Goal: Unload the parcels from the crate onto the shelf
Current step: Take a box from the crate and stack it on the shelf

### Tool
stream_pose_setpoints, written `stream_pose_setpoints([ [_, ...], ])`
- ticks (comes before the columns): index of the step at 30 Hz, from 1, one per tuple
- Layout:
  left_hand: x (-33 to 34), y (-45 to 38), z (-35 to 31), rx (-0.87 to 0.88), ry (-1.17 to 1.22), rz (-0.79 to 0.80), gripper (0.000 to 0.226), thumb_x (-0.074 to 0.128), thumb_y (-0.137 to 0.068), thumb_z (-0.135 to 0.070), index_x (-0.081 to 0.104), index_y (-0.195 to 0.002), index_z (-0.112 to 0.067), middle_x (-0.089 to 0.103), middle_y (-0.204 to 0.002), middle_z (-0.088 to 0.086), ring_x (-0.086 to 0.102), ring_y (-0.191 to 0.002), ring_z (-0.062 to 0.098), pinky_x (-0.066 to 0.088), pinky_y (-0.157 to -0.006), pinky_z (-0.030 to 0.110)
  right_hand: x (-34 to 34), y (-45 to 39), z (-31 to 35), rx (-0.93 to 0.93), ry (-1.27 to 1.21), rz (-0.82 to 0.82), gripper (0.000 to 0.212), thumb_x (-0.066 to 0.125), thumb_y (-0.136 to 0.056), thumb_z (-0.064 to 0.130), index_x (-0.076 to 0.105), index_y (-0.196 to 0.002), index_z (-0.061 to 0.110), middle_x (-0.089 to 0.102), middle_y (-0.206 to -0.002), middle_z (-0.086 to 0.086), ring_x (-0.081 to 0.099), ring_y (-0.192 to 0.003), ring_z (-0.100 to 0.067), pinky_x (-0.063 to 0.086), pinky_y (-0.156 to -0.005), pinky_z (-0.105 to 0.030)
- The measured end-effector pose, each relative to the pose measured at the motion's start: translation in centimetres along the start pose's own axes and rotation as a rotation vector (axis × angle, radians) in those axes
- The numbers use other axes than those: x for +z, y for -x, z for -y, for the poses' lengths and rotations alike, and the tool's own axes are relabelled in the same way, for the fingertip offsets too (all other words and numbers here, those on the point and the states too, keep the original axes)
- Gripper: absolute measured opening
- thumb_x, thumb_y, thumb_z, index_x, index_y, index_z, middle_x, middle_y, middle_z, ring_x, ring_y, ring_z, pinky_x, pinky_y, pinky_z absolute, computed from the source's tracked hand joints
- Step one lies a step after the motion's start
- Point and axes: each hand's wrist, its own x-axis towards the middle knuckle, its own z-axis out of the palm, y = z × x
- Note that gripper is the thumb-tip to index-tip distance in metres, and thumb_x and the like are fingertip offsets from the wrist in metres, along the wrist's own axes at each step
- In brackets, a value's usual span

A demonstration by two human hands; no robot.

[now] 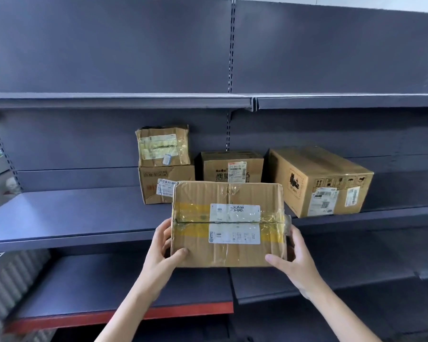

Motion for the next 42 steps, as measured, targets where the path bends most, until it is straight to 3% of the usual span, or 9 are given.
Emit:
stream_pose_setpoints([
  [6, 4.2, -4.0, -0.4, 0.024, -0.023, -0.032, 0.063, 0.061, -0.068, -0.015, 0.043, -0.112, -0.056, 0.060, -0.122, -0.010, 0.057, -0.113, 0.012, 0.051, -0.078, 0.024, -3.5, -5.2, -1.6, -0.043, -0.026, 0.012, 0.077, 0.077, -0.072, 0.009, 0.035, -0.114, 0.058, 0.044, -0.117, 0.039, 0.037, -0.117, 0.013, 0.031, -0.099, -0.026],
  [11, 7.7, -7.8, -0.2, 0.047, -0.022, -0.104, 0.063, 0.061, -0.065, -0.012, 0.044, -0.111, -0.052, 0.060, -0.120, -0.011, 0.058, -0.112, 0.014, 0.052, -0.075, 0.025, -6.8, -10.3, -3.0, -0.090, -0.029, 0.045, 0.075, 0.076, -0.072, 0.008, 0.036, -0.111, 0.060, 0.041, -0.118, 0.037, 0.036, -0.114, 0.017, 0.030, -0.097, -0.023],
  [14, 9.1, -9.7, -0.4, 0.058, -0.020, -0.123, 0.061, 0.063, -0.067, -0.012, 0.044, -0.111, -0.049, 0.060, -0.121, -0.011, 0.057, -0.113, 0.014, 0.054, -0.073, 0.024, -8.1, -13.4, -3.6, -0.117, -0.044, 0.060, 0.072, 0.076, -0.072, 0.005, 0.039, -0.111, 0.053, 0.044, -0.120, 0.031, 0.040, -0.116, 0.007, 0.031, -0.098, -0.025],
  [21, 10.0, -16.8, -2.0, 0.135, -0.106, -0.155, 0.063, 0.060, -0.083, 0.009, 0.040, -0.117, -0.040, 0.058, -0.121, -0.003, 0.057, -0.109, 0.016, 0.052, -0.082, 0.028, -8.7, -21.5, -2.6, -0.279, 0.053, 0.004, 0.072, 0.077, -0.069, 0.004, 0.037, -0.108, 0.050, 0.036, -0.104, 0.054, 0.031, -0.102, 0.034, 0.032, -0.079, 0.004],
  [23, 10.2, -19.2, -2.5, 0.142, -0.141, -0.166, 0.062, 0.054, -0.086, 0.011, 0.036, -0.119, -0.038, 0.055, -0.121, -0.006, 0.056, -0.107, 0.007, 0.050, -0.086, 0.027, -8.4, -23.9, -2.0, -0.288, 0.045, -0.009, 0.070, 0.076, -0.070, 0.005, 0.036, -0.115, 0.041, 0.043, -0.111, 0.040, 0.038, -0.105, 0.027, 0.033, -0.087, -0.004],
  [26, 9.9, -22.8, -2.8, 0.158, -0.198, -0.194, 0.063, 0.050, -0.086, 0.015, 0.031, -0.132, -0.023, 0.054, -0.123, -0.002, 0.057, -0.104, 0.004, 0.049, -0.087, 0.022, -7.9, -27.2, -1.9, -0.279, 0.045, -0.022, 0.074, 0.075, -0.071, 0.005, 0.034, -0.132, 0.018, 0.050, -0.128, 0.005, 0.046, -0.119, -0.008, 0.037, -0.100, -0.031],
  [30, 9.5, -26.7, -2.4, 0.159, -0.268, -0.244, 0.070, 0.050, -0.084, 0.015, 0.026, -0.141, -0.018, 0.053, -0.122, -0.006, 0.057, -0.102, -0.005, 0.048, -0.080, 0.014, -6.9, -30.6, -1.8, -0.316, 0.039, -0.055, 0.069, 0.074, -0.071, 0.003, 0.037, -0.127, 0.020, 0.050, -0.119, 0.009, 0.046, -0.114, -0.009, 0.035, -0.096, -0.027],
  [36, 9.5, -30.8, -0.6, 0.184, -0.343, -0.289, 0.074, 0.053, -0.080, 0.004, 0.022, -0.145, -0.013, 0.051, -0.130, 0.009, 0.051, -0.119, 0.032, 0.043, -0.101, 0.050, -5.6, -34.4, -3.4, -0.320, 0.061, -0.103, 0.068, 0.074, -0.072, 0.002, 0.038, -0.129, 0.012, 0.051, -0.120, 0.004, 0.047, -0.115, -0.014, 0.038, -0.096, -0.030],
  [42, 9.6, -34.4, 0.6, 0.184, -0.460, -0.317, 0.072, 0.053, -0.084, 0.007, 0.021, -0.145, -0.014, 0.052, -0.119, 0.001, 0.052, -0.110, 0.023, 0.045, -0.098, 0.047, -5.0, -37.6, -4.7, -0.316, 0.088, -0.143, 0.065, 0.075, -0.071, 0.001, 0.041, -0.126, 0.009, 0.053, -0.117, 0.001, 0.049, -0.111, -0.014, 0.039, -0.093, -0.028],
])
